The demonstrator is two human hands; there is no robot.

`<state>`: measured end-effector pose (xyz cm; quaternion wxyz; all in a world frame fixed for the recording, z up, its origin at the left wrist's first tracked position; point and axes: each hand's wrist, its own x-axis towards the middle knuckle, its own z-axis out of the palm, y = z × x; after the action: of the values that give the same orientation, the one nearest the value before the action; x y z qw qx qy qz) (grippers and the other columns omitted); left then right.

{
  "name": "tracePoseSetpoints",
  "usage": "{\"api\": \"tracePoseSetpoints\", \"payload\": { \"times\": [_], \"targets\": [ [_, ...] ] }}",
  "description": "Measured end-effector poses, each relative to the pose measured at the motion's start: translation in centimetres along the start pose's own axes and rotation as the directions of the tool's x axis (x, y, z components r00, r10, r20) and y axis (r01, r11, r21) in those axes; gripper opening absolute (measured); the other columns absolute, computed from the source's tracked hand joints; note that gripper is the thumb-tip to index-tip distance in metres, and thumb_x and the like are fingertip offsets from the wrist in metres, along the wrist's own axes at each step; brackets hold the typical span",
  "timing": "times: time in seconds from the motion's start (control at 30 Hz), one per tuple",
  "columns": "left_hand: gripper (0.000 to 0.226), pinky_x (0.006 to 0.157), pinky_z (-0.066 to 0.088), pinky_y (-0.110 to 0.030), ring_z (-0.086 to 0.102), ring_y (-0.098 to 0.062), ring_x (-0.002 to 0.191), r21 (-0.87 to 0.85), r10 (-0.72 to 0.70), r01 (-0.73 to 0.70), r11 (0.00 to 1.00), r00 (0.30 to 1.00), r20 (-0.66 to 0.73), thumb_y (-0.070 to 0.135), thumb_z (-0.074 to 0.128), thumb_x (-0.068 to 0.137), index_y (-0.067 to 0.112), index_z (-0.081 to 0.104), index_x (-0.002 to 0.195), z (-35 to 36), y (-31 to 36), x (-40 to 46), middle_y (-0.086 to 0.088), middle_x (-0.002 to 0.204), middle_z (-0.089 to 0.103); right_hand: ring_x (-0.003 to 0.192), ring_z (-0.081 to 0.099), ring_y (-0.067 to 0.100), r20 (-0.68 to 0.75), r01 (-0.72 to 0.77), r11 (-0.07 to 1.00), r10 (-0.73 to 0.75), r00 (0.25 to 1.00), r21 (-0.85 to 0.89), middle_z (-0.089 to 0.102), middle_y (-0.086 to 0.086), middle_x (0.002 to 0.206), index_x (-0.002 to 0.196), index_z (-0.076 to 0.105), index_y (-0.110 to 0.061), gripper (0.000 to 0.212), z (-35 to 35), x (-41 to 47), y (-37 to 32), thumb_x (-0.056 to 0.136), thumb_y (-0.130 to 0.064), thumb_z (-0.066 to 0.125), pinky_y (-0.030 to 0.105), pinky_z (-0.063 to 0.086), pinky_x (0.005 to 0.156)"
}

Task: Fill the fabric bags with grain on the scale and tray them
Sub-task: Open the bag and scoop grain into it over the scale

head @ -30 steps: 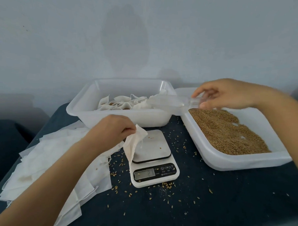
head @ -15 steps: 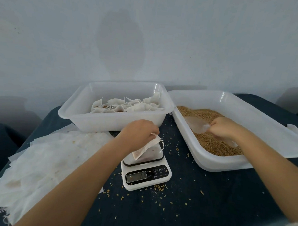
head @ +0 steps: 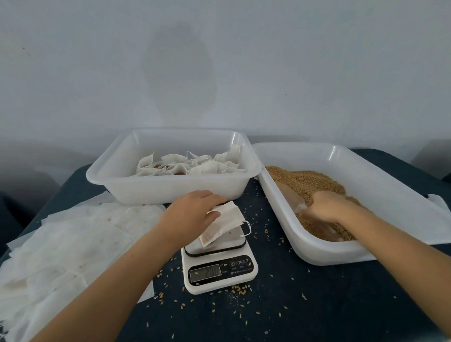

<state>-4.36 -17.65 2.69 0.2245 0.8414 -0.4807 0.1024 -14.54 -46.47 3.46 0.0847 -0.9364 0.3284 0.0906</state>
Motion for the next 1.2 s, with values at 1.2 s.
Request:
{"api": "tracePoseSetpoints", "payload": {
  "times": [1.2],
  "targets": [
    [0.031, 0.051, 0.030, -0.021, 0.045, -0.009, 0.055, -0.188, -0.561, 0.546, 0.817, 0.827, -0.036, 0.036, 0.054, 0.091, 0.022, 0.053, 0.064, 4.1, -4.8, -9.0, 0.004, 0.057, 0.052, 0.051, 0.041, -0.001, -0.327, 0.326, 0.320, -0.051, 0.944, 0.890, 0.046, -0.014, 0.054, 0.064, 0.051, -0.022, 0.032, 11.1, -3.9, -9.3, 0.096, -0.028, 0.053, 0.026, 0.037, 0.063]
  ]
}}
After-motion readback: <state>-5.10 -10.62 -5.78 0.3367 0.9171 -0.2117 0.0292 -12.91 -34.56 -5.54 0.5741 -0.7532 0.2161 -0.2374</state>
